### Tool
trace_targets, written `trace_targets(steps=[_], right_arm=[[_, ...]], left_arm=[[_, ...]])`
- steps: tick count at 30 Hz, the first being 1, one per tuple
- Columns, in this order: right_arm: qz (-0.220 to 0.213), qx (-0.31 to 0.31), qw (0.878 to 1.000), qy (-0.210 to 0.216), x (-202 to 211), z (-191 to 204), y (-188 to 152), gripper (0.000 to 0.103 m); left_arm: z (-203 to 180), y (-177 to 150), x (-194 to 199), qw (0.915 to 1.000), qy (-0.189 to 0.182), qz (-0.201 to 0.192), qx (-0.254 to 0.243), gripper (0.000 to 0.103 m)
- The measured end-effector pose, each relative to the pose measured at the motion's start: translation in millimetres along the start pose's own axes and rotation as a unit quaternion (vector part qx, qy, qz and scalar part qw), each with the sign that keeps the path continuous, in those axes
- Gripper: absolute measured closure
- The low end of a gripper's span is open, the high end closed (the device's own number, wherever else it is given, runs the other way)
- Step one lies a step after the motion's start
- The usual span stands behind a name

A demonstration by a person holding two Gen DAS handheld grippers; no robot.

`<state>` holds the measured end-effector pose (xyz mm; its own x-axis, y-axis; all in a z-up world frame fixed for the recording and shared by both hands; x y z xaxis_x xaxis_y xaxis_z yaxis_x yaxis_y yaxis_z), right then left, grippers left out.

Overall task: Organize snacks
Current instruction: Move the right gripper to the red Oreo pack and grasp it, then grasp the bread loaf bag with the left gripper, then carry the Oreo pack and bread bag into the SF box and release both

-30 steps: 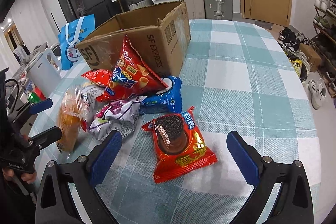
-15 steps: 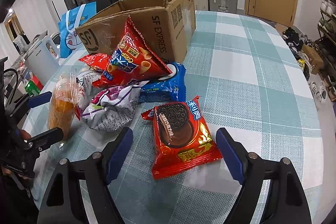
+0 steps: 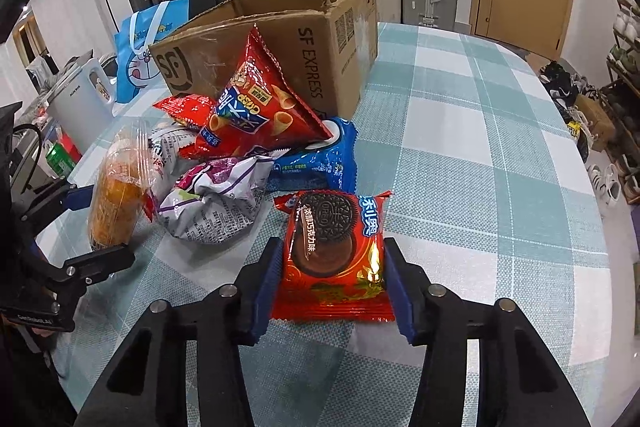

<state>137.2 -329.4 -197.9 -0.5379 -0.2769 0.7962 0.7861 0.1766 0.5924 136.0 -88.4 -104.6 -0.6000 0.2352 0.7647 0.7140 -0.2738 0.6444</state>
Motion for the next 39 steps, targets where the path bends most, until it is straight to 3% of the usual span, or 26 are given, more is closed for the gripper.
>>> trace_targets(steps=[3,10,13,27,39], right_arm=[[-0.003,0.0,1.0,-0.001,1.9,-0.3,0.7,0.058],[-0.018,-0.002,1.0,0.004,10.5,-1.9,4.6,0.058],[-0.027,-0.007,1.0,0.006,16.4,-3.0,7.0,0.058],[-0.064,-0.013,0.998,0.021,42.6,3.4,17.0,0.058],[-0.106,-0.022,0.993,0.045,73.5,9.0,26.8,0.058]], left_arm=[[-2.2,-1.4,-0.9,1.0,-0.004,0.003,0.0,0.036],[0.1,-1.8,2.3,0.9999,-0.01,-0.003,0.009,0.063],[0.3,-2.1,6.1,0.9999,-0.011,-0.007,0.011,0.068],[0.7,-1.6,27.9,0.9993,-0.01,-0.027,0.022,0.069],[9.3,11.4,50.4,0.9982,0.025,-0.044,0.034,0.069]])
Point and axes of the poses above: each gripper's, at about its wrist camera, not at the fingertips, and x roughly against the way its jaws point, z to its left, y to its top, the point moved 8 cm from there along -x, roughly the way its jaws point, and after that the axes turned 5 degrees about -x, right-handed, at the moved point
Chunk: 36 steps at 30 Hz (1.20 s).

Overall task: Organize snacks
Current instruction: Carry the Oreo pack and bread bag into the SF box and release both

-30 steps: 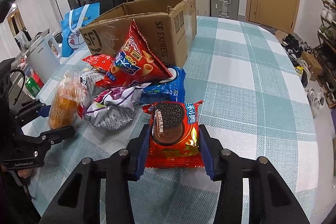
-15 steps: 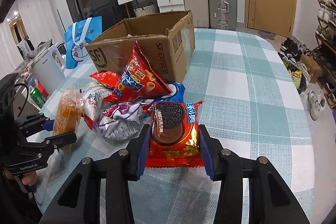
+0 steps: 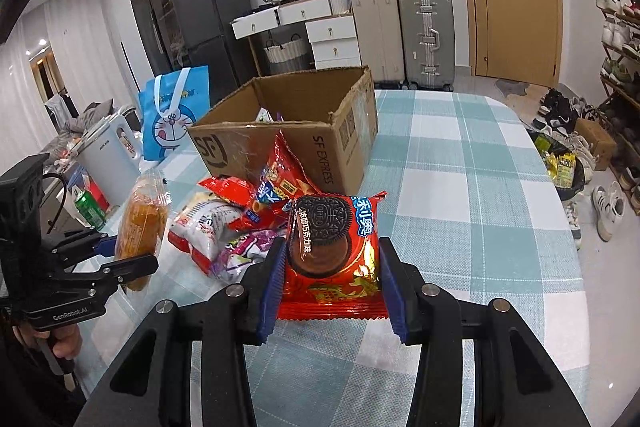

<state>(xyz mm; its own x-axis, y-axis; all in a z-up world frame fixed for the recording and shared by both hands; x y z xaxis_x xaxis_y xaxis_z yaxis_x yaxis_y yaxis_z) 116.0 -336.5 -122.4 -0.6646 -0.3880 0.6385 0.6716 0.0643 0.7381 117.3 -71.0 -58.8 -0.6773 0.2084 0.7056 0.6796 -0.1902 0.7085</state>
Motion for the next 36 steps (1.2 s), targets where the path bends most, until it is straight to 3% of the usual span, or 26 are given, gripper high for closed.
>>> trace_targets(steps=[14,36], right_arm=[[-0.038,-0.001,0.999,0.014,17.3,9.4,10.7,0.058],[-0.08,-0.005,0.996,0.039,23.2,33.9,32.8,0.058]], left_arm=[[17.2,21.9,12.9,0.9986,0.05,-0.018,0.004,0.069],[50.3,56.3,15.8,0.9958,0.078,-0.042,0.021,0.069]])
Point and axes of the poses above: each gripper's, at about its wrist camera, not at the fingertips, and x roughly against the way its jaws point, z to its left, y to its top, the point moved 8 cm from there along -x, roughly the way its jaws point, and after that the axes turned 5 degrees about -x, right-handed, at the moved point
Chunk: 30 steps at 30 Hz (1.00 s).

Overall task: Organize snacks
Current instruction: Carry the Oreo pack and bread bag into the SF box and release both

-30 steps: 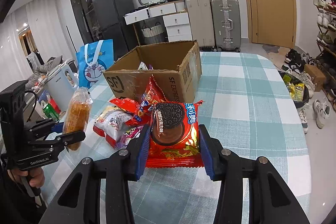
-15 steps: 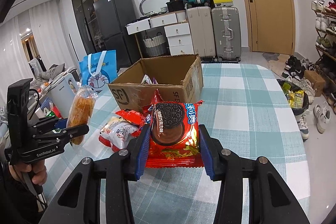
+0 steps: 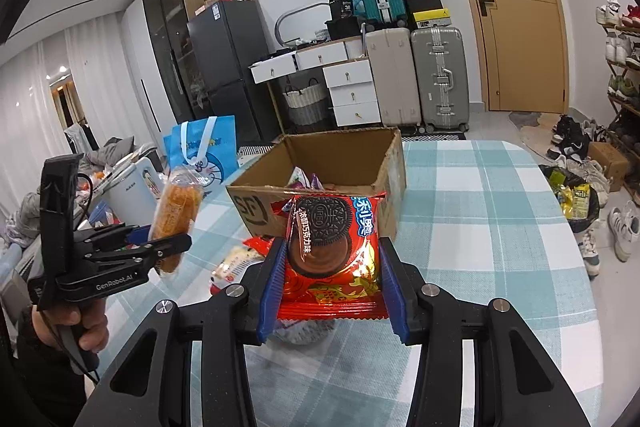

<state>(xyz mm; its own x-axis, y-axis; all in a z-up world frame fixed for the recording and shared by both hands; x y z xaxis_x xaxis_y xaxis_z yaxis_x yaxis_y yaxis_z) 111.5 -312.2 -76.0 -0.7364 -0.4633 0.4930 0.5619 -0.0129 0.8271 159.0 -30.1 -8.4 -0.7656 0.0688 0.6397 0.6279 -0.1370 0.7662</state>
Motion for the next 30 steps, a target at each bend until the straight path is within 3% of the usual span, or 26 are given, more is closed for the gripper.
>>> trace_targets(steps=[30], right_arm=[[0.003,-0.009,1.0,0.008,-61.2,20.7,59.4,0.058]], left_arm=[[-3.5,92.4,-38.4,0.999,-0.026,-0.036,-0.008,0.069]])
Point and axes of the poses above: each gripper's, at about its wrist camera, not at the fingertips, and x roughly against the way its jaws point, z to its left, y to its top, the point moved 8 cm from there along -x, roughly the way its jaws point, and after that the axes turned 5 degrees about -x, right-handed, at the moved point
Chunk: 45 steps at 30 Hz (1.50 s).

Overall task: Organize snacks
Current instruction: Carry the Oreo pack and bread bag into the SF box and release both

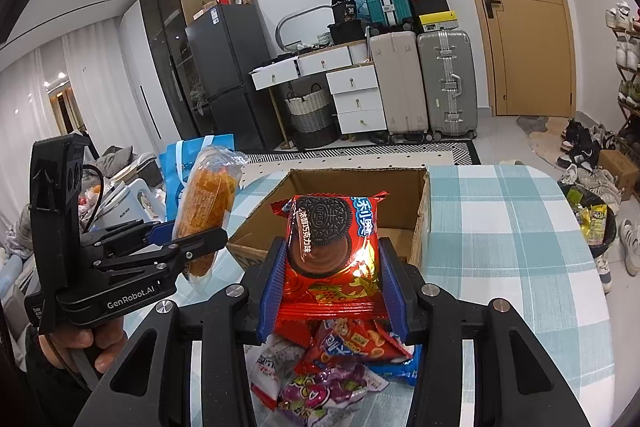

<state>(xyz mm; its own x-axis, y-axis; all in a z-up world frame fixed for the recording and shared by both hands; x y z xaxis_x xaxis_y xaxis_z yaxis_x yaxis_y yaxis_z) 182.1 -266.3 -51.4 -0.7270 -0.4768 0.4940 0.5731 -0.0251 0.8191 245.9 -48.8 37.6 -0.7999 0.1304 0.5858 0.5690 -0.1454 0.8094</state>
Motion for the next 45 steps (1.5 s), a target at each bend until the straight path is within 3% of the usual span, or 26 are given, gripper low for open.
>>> trace_targets(steps=[10,26,42,45], right_arm=[[0.009,-0.014,1.0,-0.004,-20.0,-11.4,14.2,0.058],[0.03,-0.015,0.999,-0.013,-58.3,-16.4,28.1,0.058],[0.032,-0.036,0.998,-0.04,-70.4,-28.5,38.9,0.054],[0.027,-0.033,0.998,-0.055,-62.3,-34.5,39.2,0.049]], left_arm=[[-0.8,21.8,-31.7,0.9999,-0.009,0.008,-0.003,0.069],[13.1,27.9,-77.1,0.9992,-0.022,0.032,0.002,0.069],[19.8,34.0,-104.3,0.9968,-0.064,0.049,-0.001,0.068],[24.5,33.3,-97.1,0.9962,-0.072,0.049,0.009,0.05]])
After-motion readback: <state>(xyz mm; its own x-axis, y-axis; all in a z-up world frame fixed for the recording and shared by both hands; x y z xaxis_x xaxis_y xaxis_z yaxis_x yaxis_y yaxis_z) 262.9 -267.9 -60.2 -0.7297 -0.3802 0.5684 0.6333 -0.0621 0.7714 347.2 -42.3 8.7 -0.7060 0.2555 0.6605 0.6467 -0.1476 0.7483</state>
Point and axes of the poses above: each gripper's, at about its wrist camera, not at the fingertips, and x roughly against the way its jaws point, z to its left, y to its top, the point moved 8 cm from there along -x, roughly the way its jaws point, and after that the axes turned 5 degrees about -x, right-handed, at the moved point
